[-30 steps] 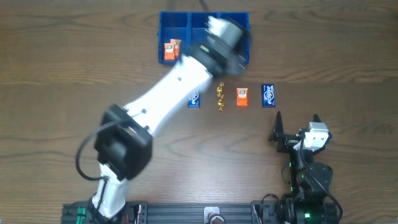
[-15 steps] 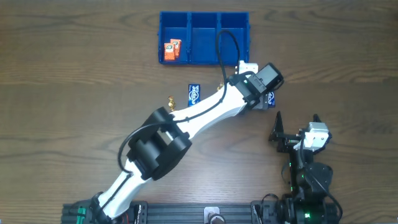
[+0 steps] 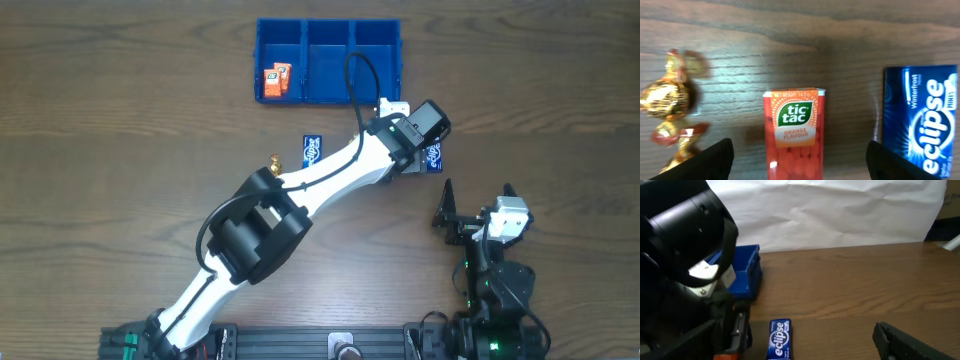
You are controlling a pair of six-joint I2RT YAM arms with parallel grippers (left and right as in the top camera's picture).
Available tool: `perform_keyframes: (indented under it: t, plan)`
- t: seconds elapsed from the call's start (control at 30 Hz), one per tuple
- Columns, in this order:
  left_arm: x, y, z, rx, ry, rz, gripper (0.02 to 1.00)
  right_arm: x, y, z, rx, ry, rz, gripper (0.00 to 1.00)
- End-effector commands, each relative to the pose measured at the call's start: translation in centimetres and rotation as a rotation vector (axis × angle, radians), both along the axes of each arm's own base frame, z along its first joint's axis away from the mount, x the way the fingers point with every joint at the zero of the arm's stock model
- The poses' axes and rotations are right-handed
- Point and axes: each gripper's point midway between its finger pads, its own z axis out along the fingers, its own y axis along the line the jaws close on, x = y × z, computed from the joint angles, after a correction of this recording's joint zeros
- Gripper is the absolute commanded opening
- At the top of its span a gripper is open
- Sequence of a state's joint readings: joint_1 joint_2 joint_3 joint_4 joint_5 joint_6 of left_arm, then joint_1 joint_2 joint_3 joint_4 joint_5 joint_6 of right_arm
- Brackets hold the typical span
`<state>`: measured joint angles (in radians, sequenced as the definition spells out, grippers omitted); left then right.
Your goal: Sort Candies Into Trays
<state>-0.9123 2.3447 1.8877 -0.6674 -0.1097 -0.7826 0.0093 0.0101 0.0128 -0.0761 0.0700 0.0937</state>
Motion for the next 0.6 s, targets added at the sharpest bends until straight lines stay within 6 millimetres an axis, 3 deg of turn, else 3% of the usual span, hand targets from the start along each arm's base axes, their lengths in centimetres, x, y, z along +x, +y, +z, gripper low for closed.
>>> perform_keyframes:
  t: [0.03, 0.13, 0.17, 0.3, 0.6]
  plan:
    - [0.14, 0.08, -2.16, 0.022, 0.027, 0.009, 0.833, -0.01, 0.01, -0.07, -0.013, -0.002, 0.003, 1.0]
    - [0.13, 0.35, -2.22, 0.037, 0.024, 0.003, 0.746, -0.01, 0.01, -0.08, -0.013, -0.002, 0.003, 1.0]
    - [0.2, 0.38, -2.2, 0.043, 0.019, -0.006, 0.647, -0.01, 0.01, -0.07, -0.013, -0.002, 0.003, 1.0]
    - [0.0, 0.45, -2.28, 0.058, 0.017, -0.021, 0.415, -0.01, 0.01, -0.08, -0.013, -0.002, 0.003, 1.0]
    - [-0.06, 0.39, -2.26, 0.066, 0.008, -0.029, 0.349, -0.01, 0.01, -0.08, -0.013, -0.002, 0.003, 1.0]
